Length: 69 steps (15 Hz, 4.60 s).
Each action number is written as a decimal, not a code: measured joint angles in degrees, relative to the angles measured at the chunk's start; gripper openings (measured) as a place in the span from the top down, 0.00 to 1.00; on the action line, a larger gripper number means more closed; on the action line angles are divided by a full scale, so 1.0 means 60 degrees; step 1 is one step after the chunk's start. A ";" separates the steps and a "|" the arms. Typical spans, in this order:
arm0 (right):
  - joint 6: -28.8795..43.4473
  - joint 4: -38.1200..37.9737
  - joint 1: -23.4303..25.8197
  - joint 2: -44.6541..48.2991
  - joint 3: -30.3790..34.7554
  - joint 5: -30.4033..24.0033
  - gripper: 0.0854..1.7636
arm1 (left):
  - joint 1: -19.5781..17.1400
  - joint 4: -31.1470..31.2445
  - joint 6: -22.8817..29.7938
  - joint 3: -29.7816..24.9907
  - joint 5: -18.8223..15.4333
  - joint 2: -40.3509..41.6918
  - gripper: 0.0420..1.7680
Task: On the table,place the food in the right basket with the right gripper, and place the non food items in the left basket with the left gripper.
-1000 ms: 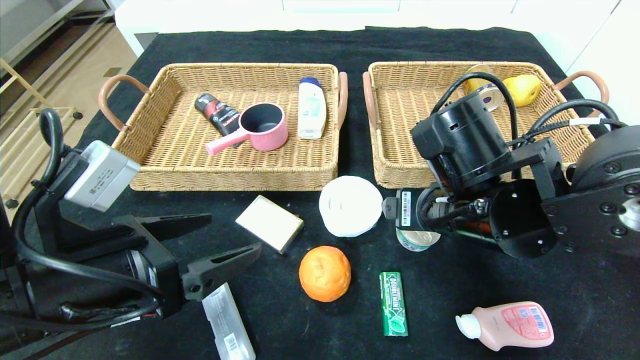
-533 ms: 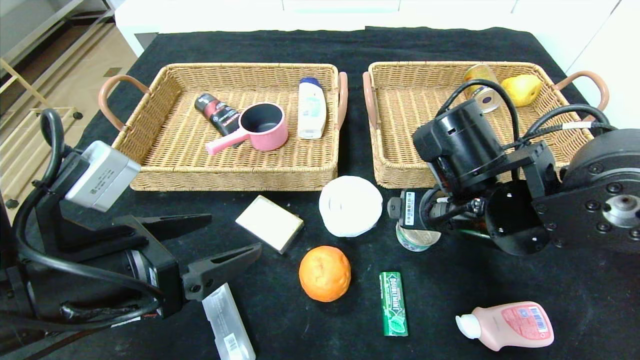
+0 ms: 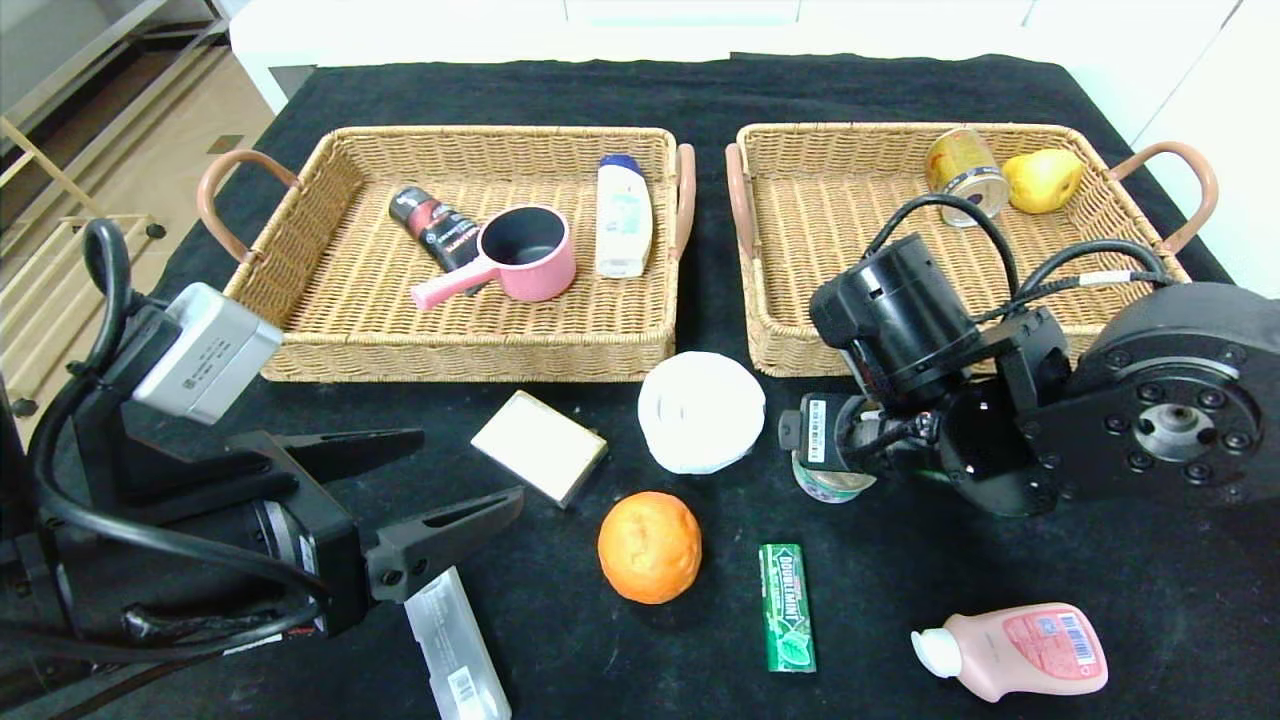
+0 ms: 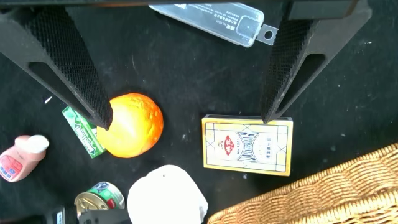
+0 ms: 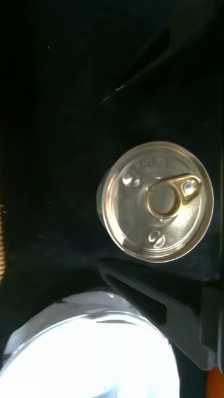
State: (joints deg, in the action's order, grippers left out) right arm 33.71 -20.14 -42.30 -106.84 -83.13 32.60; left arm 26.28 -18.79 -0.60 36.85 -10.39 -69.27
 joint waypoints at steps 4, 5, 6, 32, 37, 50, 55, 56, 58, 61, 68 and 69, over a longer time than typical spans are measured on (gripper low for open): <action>-0.0006 0.0018 -0.0014 -0.0150 0.0110 0.0020 0.04 | 0.0000 0.0000 -0.0061 0.0000 0.0000 0.0014 0.03; -0.0004 0.0018 -0.0006 -0.0173 0.0110 0.0039 0.04 | 0.0000 0.0000 -0.0061 -0.0004 0.0004 0.0018 0.03; -0.0006 0.0030 -0.0010 -0.0189 0.0114 0.0033 0.14 | 0.0000 0.0000 -0.0061 -0.0004 0.0014 0.0022 0.03; 0.0026 -0.0662 -0.0374 0.1223 0.0445 -0.0022 0.33 | -0.0004 0.0000 -0.0120 -0.0065 0.0014 -0.0008 0.03; -0.0626 -0.0776 -0.0226 0.2028 0.0394 -0.0016 0.33 | 0.0000 -0.0010 -0.0116 -0.0075 0.0014 -0.0008 0.03; -0.2131 -0.0662 0.1195 0.1595 -0.1723 -0.0008 0.33 | -0.0008 -0.0028 -0.0175 -0.0047 0.0028 0.0134 0.03; -0.2532 -0.0636 0.1571 0.0354 -0.3464 -0.0037 0.33 | -0.0142 -0.0035 -0.0215 -0.0004 0.0028 0.0221 0.03; -0.2554 -0.0636 0.1615 0.0106 -0.3789 -0.0037 0.33 | -0.0179 -0.0039 -0.0221 -0.0004 0.0026 0.0244 0.03; -0.2733 -0.0579 0.1668 -0.0354 -0.4338 -0.0030 0.33 | -0.0197 -0.0039 -0.0266 0.0000 0.0026 0.0276 0.03; -0.3046 -0.0116 0.1690 -0.0758 -0.4567 -0.0030 0.33 | -0.0264 -0.0039 -0.0280 0.0014 0.0028 0.0309 0.03; -0.3133 0.0179 0.1837 -0.1105 -0.4608 -0.0051 0.20 | -0.0293 -0.0039 -0.0280 0.0014 0.0026 0.0349 0.03; -0.3133 0.0175 0.1841 -0.1107 -0.4608 -0.0055 0.18 | -0.0293 -0.0039 -0.0284 0.0012 0.0026 0.0339 0.03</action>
State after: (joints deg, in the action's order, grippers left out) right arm 14.91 -19.09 -31.26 -113.48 -110.78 32.27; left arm 24.53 -19.02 -2.30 36.93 -10.23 -67.23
